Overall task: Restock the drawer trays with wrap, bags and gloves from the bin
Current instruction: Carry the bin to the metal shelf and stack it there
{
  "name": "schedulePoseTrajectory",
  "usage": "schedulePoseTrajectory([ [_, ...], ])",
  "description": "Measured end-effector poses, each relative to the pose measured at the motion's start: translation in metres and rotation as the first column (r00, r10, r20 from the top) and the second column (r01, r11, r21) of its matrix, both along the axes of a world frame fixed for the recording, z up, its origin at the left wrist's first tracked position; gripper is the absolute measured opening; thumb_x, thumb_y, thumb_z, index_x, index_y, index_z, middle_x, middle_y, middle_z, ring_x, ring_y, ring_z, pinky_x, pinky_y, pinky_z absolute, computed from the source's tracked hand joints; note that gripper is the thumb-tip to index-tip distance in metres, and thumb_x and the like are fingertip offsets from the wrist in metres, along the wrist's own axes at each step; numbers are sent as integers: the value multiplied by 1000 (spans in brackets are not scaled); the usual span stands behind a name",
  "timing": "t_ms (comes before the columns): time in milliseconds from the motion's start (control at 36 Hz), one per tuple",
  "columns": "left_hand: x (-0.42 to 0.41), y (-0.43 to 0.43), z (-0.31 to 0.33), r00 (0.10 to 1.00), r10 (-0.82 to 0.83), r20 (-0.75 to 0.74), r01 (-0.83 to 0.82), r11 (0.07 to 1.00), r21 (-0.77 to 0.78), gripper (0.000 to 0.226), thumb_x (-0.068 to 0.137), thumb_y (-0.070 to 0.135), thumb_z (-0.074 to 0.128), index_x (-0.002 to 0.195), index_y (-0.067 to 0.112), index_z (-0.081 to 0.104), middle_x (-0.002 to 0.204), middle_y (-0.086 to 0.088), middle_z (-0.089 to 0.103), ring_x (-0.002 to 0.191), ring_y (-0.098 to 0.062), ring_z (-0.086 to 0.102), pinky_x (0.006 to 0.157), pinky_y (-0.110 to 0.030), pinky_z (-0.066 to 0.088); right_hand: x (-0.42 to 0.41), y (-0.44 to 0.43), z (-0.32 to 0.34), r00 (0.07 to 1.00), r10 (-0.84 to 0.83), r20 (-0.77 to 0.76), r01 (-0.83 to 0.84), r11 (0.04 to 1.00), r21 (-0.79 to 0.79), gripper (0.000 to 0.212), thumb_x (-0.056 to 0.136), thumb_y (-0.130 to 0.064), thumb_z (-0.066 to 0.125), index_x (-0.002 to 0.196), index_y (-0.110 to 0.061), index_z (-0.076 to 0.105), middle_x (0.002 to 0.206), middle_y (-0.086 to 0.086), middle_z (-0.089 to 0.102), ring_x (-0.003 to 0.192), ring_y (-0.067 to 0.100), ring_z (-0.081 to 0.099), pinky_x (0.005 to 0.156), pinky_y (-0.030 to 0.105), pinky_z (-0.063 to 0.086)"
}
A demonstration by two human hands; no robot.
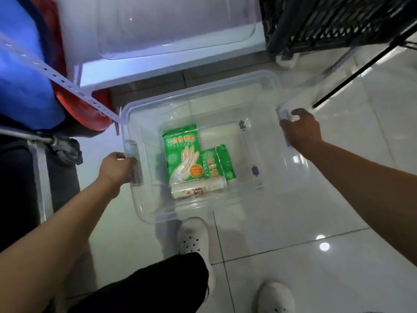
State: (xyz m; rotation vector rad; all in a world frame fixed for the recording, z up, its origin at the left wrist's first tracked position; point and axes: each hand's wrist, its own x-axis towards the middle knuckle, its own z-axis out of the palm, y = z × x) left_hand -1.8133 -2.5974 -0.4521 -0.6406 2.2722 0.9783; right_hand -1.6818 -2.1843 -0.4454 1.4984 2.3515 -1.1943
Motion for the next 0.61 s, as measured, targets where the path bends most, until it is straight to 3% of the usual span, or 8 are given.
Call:
schedulePoseTrajectory([
  [56,-3,-5,-15,1000,-9,-29,10,1000,30,23,90,6,59,113,-1,60,103,-19,63,76,-32,62,63,-38,57,-1,6,-16,998,62,21,-63,997,44,56,82,-30,55,136,-18,53,131,13,62,119,32,57,95,31,41],
  [194,-3,-18,-41,991,-8,-134,17,997,71,16,88,5,59,104,3,62,92,-19,64,71,-32,60,69,-46,59,3,15,-45,980,201,5,-199,967,158,52,86,-12,50,137,-17,56,133,13,62,121,35,56,102,37,42],
  [306,-7,-27,-48,988,-21,-151,31,997,70,7,87,6,62,94,8,64,90,-21,64,71,-32,60,70,-49,58,6,18,-61,966,254,-38,-232,925,300,46,86,-16,50,131,-24,61,123,10,68,109,35,63,93,39,48],
  [389,-16,-23,-46,964,-152,-218,143,988,-57,20,88,15,67,107,9,66,107,-20,68,85,-31,63,73,-42,56,6,23,-71,958,288,10,-272,892,361,42,91,-27,49,131,-28,60,119,8,70,103,34,65,85,39,50],
  [500,-38,18,-23,792,-413,-449,309,906,-289,56,81,15,72,134,13,55,131,-16,58,112,-34,59,91,-43,49,4,23,-76,948,310,76,-312,849,426,38,92,-30,49,128,-27,61,107,6,71,82,27,60,68,32,45],
  [611,-70,87,4,593,-718,-363,536,689,-488,66,84,25,71,144,12,47,148,-17,44,134,-36,43,112,-44,35,10,10,-68,960,258,104,-278,886,371,52,92,-30,51,144,-34,46,121,5,68,96,29,64,78,36,51],
])
